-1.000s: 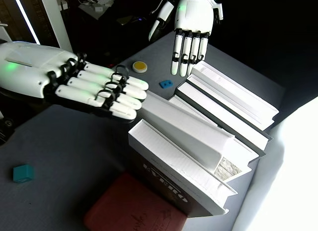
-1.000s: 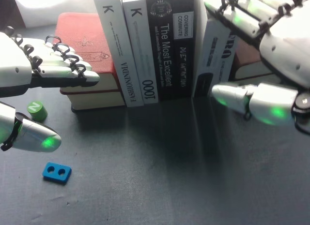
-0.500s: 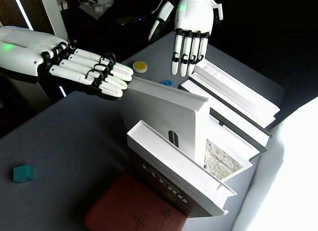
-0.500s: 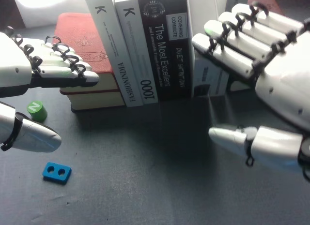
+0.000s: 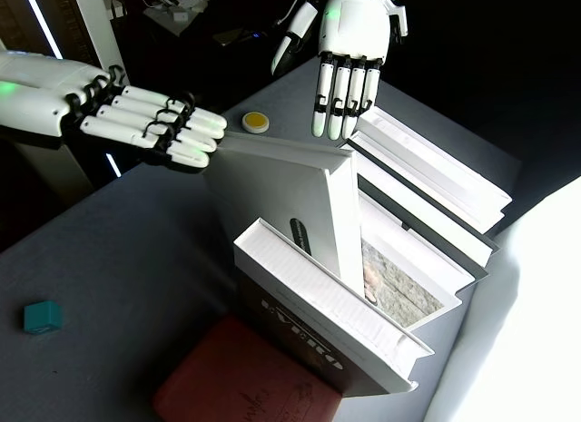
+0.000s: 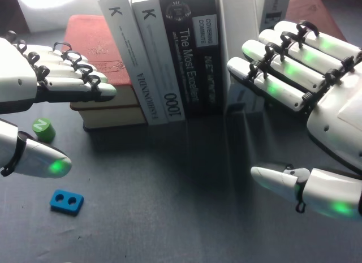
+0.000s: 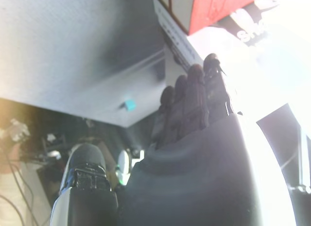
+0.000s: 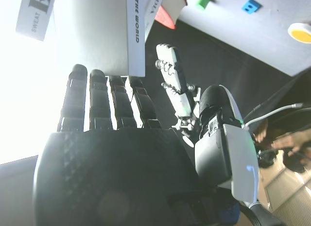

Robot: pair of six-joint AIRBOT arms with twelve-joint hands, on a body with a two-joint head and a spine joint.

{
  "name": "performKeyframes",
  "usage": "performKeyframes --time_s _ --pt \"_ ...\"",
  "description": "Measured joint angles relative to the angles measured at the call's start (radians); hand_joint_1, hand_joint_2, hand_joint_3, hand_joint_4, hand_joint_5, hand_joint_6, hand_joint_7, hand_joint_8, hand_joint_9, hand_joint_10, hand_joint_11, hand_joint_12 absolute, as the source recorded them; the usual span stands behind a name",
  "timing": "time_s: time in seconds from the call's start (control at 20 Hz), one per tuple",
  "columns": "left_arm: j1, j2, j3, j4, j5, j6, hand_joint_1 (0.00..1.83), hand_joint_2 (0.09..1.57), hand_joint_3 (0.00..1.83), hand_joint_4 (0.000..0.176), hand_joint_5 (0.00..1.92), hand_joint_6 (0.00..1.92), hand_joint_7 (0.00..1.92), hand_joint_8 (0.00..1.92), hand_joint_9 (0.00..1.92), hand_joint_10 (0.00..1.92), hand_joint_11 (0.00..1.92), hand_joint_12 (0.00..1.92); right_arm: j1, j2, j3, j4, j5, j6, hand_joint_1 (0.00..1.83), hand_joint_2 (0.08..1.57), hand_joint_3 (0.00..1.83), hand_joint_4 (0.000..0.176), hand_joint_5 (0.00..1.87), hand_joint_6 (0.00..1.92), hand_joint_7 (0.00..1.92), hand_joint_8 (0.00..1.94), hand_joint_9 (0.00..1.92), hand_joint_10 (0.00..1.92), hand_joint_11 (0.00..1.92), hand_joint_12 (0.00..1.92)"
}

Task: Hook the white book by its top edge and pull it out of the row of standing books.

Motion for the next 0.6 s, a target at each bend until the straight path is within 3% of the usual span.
performKeyframes --time_s 0.3,0.6 --pt "0.0 0.0 0.0 0.001 0.001 0.0 0.0 1.17 0.0 0.0 0.0 0.0 0.0 0.0 0.0 0.0 0.0 0.0 -0.061 0.01 0.002 0.081 -0.094 0.01 0.0 1.22 0.0 0.0 0.01 0.0 0.02 0.0 0.0 0.0 0.0 0.0" --pt "0.0 0.0 0.0 -0.001 0.0 0.0 0.0 1.18 0.0 0.0 0.0 0.0 0.0 0.0 0.0 0.0 0.0 0.0 -0.061 -0.001 0.046 0.058 -0.118 0.055 0.0 1.22 0.0 0.0 0.01 0.0 0.01 0.0 0.0 0.0 0.0 0.0"
